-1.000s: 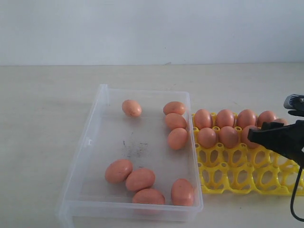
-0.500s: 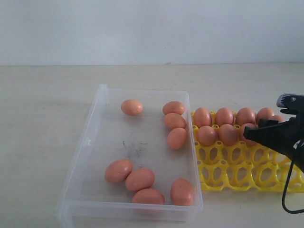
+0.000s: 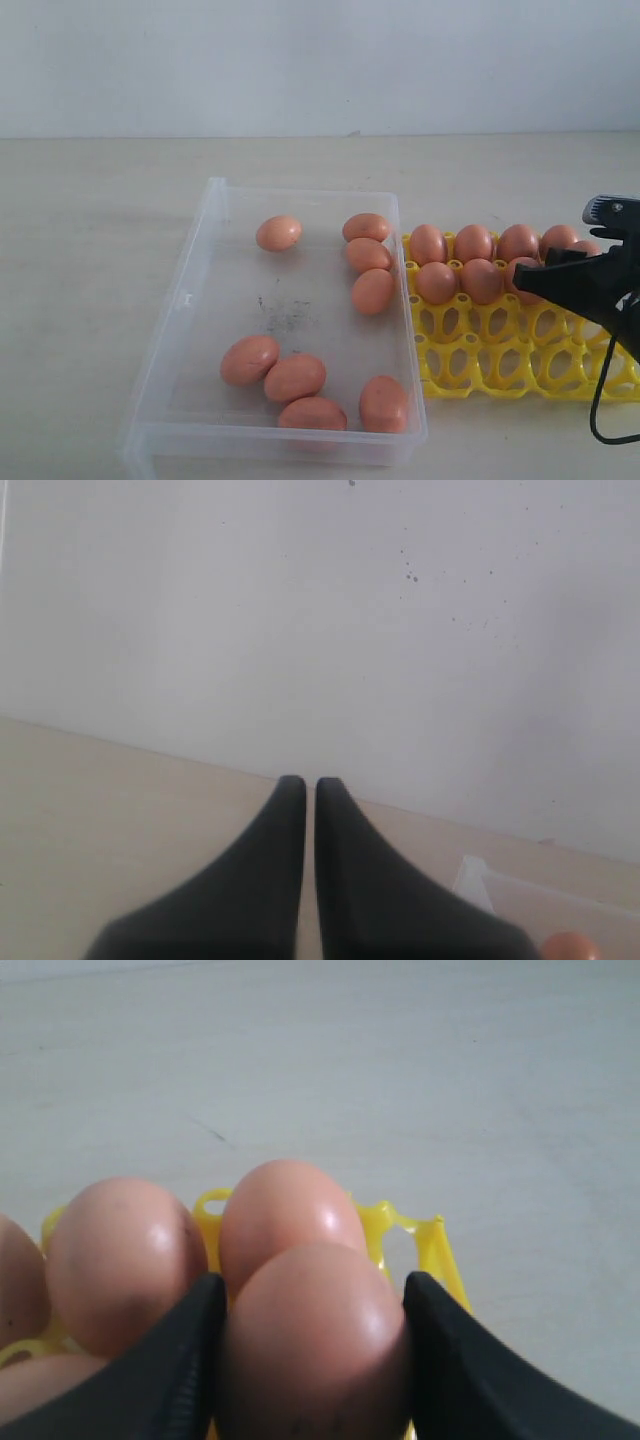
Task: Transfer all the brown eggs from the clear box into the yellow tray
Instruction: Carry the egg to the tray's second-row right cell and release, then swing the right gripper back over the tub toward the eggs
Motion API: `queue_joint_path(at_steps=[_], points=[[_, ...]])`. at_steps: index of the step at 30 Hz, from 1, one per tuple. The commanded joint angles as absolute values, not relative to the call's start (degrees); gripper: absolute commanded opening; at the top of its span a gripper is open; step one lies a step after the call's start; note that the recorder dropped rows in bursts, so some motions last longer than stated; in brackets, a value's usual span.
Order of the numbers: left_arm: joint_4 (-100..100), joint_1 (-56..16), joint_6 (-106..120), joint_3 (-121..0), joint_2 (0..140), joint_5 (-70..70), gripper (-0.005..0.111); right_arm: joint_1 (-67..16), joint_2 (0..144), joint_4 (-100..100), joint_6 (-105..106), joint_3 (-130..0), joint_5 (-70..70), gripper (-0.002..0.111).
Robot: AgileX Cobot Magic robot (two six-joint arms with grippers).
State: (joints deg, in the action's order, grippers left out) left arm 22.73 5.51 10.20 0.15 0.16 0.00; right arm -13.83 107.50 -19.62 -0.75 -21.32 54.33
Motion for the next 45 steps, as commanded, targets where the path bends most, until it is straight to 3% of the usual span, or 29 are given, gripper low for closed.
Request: queue_joint_path(at_steps=[1,4,6,16,28,31,37,45], points=[[22.92,5.24,10.62,0.00,0.00,0.00,0.004,-13.63,108.69,-20.76,-1.20,-20.75,45.63,0.024],[22.92,5.24,10.62,0.00,0.00,0.00,0.004,-13.63,108.69,-20.66,-1.37,-20.75,45.63,0.047],[22.92,5.24,10.62,0.00,0.00,0.00,0.004,-13.63,108.69,-20.66,-1.37,-20.75,45.63,0.054],[22.92,5.24,10.62,0.00,0.00,0.00,0.004,-13.63,106.89,-22.79,0.00,-20.75,49.78,0.054],[22.92,5.24,10.62,0.00,0.00,0.00,0.004,-13.85,85.86,-22.94,3.63,-20.75,47.73,0.054],[22.92,5.24,10.62,0.00,0.00,0.00,0.004,-13.85,81.40,-14.51,1.77,-20.75,42.01,0.048],[22.92,5.24,10.62,0.00,0.00,0.00,0.004,-13.85,75.39,25.49,-19.05,-20.75,37.74,0.000],[22.92,5.24,10.62,0.00,0.00,0.00,0.004,-14.64,73.18,66.02,-49.54,-20.75,63.50,0.000]])
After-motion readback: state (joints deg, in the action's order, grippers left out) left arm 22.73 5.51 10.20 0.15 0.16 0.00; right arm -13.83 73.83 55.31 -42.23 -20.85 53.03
